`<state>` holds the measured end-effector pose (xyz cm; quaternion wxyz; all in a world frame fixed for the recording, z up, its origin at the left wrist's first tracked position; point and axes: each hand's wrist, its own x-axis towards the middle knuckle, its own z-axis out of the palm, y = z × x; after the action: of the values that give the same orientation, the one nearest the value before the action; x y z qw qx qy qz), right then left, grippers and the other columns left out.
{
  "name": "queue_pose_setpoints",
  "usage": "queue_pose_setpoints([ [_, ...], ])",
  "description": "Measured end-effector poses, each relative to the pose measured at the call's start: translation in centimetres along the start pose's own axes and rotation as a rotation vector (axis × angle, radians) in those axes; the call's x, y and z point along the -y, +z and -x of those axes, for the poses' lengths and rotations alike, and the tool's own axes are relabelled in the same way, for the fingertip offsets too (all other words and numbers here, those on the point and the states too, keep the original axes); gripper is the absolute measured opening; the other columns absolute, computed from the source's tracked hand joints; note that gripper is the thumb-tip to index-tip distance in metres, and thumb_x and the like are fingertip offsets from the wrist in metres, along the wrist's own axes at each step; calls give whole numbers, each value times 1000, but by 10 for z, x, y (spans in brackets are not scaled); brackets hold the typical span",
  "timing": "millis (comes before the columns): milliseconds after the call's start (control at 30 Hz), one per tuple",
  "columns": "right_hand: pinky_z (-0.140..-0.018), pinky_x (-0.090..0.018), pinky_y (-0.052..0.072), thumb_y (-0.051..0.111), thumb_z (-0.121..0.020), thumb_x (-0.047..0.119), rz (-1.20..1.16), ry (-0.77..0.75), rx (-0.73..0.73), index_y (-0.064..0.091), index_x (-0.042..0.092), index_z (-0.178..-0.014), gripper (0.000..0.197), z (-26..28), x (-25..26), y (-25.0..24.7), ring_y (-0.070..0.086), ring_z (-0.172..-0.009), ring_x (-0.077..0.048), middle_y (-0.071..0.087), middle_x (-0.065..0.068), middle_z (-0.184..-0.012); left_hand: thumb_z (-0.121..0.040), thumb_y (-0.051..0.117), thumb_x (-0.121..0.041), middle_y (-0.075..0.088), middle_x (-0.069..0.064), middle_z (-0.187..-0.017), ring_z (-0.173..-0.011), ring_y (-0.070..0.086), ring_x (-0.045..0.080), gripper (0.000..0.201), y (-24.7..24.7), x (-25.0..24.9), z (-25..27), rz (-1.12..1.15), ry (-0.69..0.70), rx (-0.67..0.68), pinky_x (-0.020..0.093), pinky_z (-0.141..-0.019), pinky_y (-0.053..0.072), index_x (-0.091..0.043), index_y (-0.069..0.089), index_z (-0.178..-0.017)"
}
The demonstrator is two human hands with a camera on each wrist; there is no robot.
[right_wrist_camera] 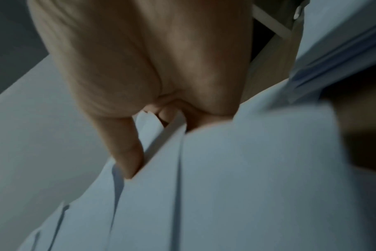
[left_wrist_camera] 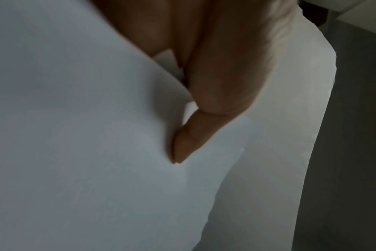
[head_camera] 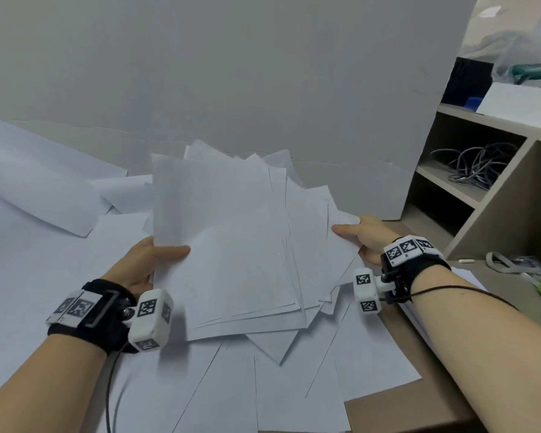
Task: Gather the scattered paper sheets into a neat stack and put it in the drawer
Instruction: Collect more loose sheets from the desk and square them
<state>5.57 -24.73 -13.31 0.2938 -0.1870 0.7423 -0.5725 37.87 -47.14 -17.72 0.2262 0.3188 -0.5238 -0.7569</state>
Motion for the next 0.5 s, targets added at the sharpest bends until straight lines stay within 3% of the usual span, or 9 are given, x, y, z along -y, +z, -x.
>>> queue_pose_setpoints([
  [67,-89,-55,55,73,-85,6,72,-90,-109,66,-5,-113,30,-3,6,8,71,-93,-36,73,-20,-103,-94,59,1,76,21,-97,-74,76,31,26,3,-1,1,62,-49,18,36,-56,60,4,63,-119],
  [167,-88,-50,56,74,-85,12,168,-273,-254,68,-4,-99,23,-6,18,24,71,-91,-31,73,-14,-97,-97,58,-5,77,16,-82,-62,75,25,20,8,-1,6,86,-98,24,27,-47,57,7,67,-110],
  [233,-86,-43,56,71,-88,12,187,-372,-306,66,6,-86,8,-1,29,36,69,-88,-27,71,-6,-88,-94,64,-13,77,18,-97,-76,77,30,24,8,3,7,157,-165,44,36,-59,62,3,74,-109],
  [267,-85,-41,56,69,-89,12,172,-410,-323,65,12,-81,10,2,35,42,67,-87,-26,69,-1,-84,-91,68,-16,76,19,-104,-83,76,34,23,7,4,7,187,-181,41,42,-69,63,0,77,-106],
  [333,-86,-39,56,67,-91,11,125,-482,-319,67,15,-85,7,3,44,49,68,-87,-24,69,3,-85,-89,71,-17,76,19,-106,-86,76,36,19,2,5,5,222,-180,14,45,-77,62,-4,79,-101],
  [433,-87,-36,55,65,-92,12,82,-538,-339,69,9,-108,16,8,58,55,69,-94,-23,71,0,-96,-91,68,-19,76,21,-96,-75,75,35,25,2,4,5,252,-213,13,43,-68,63,0,73,-107],
  [500,-85,-34,54,65,-93,13,62,-553,-387,67,10,-105,12,8,68,55,67,-91,-23,70,2,-91,-93,66,-17,74,24,-104,-85,75,39,30,3,4,5,271,-215,36,48,-74,62,3,70,-115],
])
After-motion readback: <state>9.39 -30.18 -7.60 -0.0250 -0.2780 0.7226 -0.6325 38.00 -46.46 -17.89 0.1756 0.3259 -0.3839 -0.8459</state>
